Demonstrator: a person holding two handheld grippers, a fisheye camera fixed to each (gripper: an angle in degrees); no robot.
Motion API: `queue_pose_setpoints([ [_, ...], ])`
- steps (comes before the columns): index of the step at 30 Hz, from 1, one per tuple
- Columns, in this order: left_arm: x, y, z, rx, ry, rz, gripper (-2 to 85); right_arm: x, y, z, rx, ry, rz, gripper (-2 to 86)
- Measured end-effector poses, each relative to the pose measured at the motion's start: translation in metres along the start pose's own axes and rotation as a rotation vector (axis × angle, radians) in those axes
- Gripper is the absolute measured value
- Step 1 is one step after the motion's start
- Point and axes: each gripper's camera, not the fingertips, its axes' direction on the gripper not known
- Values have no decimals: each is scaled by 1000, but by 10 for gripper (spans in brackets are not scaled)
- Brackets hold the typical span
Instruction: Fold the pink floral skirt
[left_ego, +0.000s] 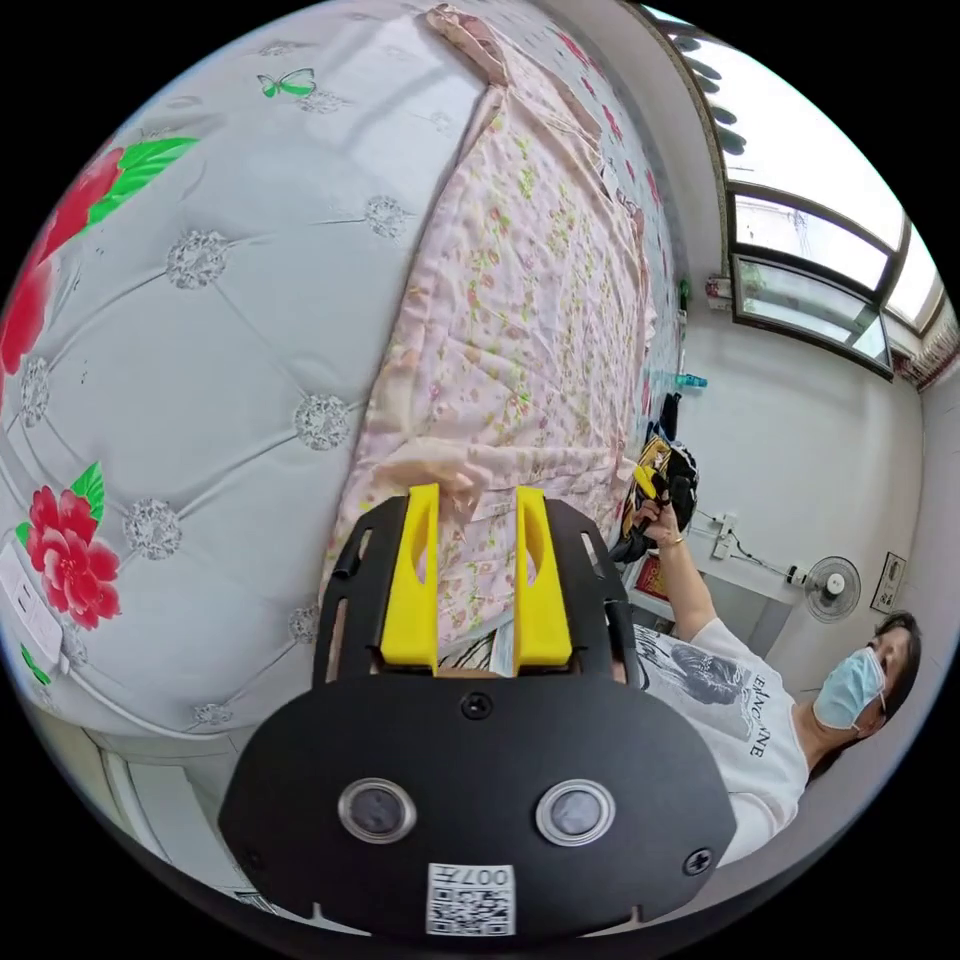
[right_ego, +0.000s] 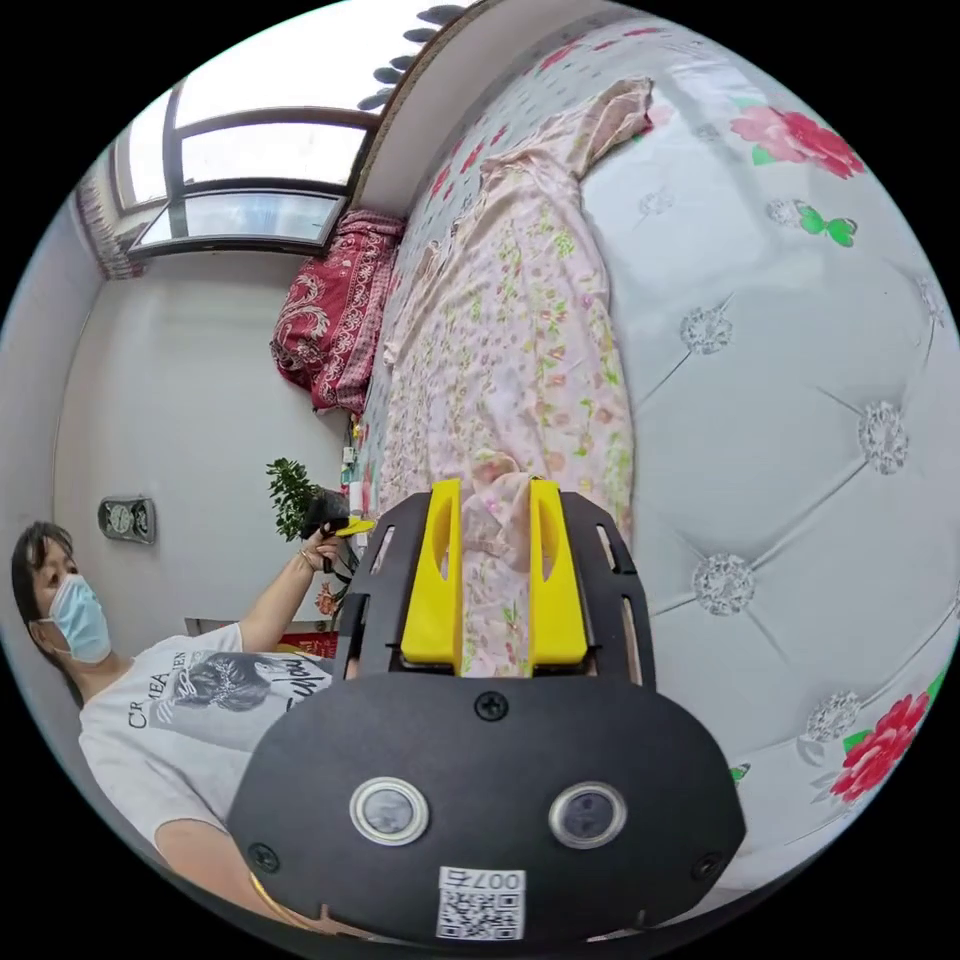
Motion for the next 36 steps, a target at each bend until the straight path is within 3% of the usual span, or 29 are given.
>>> queue_pose_setpoints([
  [5, 44, 29, -26, 141, -126, 85, 120, -60, 4, 12, -23, 198, -183, 94],
  [8, 76, 57, -23, 189, -372, 124, 121, -105, 18, 40, -112, 322, -285, 105],
  [11, 109, 72, 12, 133, -600, 214, 128, -157, 46, 92, -259, 703, -538, 114],
  [13, 140, 78, 52, 75, -729, 361, 135, -195, 75, 142, -334, 974, -822, 120],
  [15, 161, 80, 77, 63, -822, 457, 136, -210, 89, 178, -407, 1105, -976, 120],
  [22, 213, 66, 150, -67, -1085, 766, 130, -218, 112, 283, -738, 1203, -1344, 64],
  [27, 217, 43, 171, -193, -1072, 807, 95, -229, 97, 308, -798, 1258, -1362, 10],
  [30, 224, 37, 167, -155, -1057, 805, 61, -236, 77, 309, -738, 1242, -1288, 4],
  [36, 249, 55, 174, -237, -953, 832, 132, -243, 25, 292, -581, 1178, -1032, 31],
])
